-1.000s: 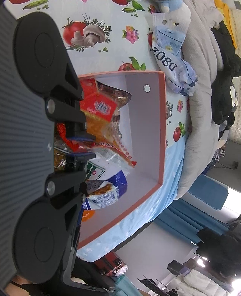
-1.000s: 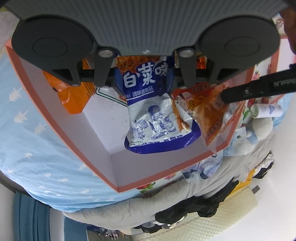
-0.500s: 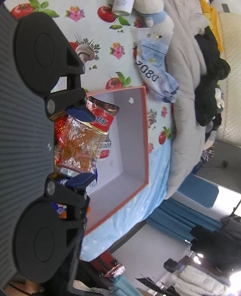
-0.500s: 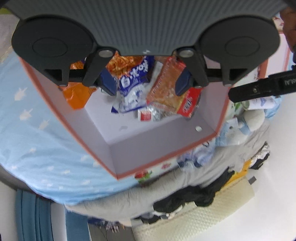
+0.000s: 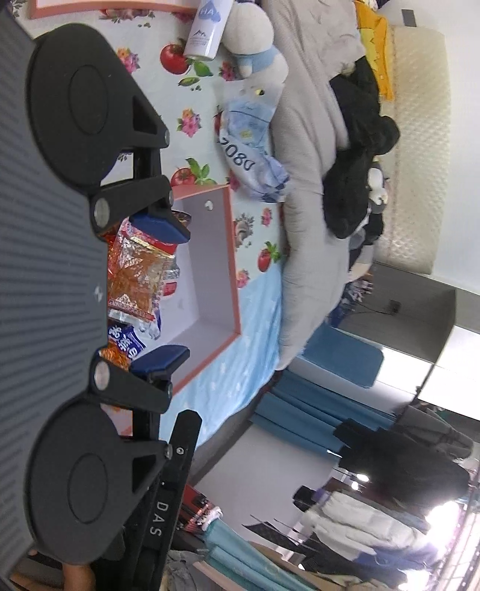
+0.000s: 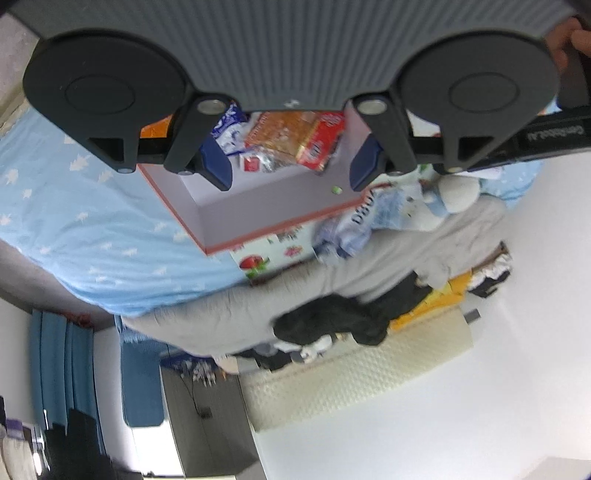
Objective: Organize snacks
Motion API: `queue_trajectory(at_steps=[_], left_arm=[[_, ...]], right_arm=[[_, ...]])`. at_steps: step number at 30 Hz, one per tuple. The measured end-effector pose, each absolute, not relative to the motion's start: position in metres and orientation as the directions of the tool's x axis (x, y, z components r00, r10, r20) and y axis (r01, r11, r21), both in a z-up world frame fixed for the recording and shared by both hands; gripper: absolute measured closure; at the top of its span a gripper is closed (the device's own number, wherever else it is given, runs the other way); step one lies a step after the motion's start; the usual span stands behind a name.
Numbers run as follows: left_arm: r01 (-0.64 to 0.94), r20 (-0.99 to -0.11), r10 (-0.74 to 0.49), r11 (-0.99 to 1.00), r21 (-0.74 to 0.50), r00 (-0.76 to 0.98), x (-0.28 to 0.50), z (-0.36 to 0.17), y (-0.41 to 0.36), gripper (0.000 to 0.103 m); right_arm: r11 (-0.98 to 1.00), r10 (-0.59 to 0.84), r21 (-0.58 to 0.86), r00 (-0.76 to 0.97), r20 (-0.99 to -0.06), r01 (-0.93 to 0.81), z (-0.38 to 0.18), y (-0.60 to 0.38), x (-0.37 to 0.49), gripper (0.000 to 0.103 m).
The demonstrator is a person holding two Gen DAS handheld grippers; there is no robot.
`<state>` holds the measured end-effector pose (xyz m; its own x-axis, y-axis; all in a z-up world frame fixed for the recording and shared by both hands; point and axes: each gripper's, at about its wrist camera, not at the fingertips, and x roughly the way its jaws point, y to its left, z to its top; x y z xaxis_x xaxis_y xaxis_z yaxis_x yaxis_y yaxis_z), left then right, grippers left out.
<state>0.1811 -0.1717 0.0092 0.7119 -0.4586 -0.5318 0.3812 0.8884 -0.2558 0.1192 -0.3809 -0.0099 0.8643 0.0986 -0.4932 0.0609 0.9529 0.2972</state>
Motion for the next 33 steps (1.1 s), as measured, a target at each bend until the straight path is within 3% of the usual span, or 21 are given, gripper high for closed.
queue_trajectory(at_steps=[16, 33], left_arm=[[0.396, -0.461, -0.459, 0.889, -0.232, 0.760, 0.089, 0.033, -0.131, 0.037], [0.339, -0.498, -0.382, 0.924, -0.179, 0.778, 0.061, -0.005, -0.117, 0.037]], right_arm=[[0.963, 0.086, 0.269, 0.910, -0.406, 0.029, 0.018, -0.348, 0.037, 0.031], [0.969, 0.072, 0.242, 0.885, -0.460, 0.047, -0.035, -0.331, 0.000, 0.031]])
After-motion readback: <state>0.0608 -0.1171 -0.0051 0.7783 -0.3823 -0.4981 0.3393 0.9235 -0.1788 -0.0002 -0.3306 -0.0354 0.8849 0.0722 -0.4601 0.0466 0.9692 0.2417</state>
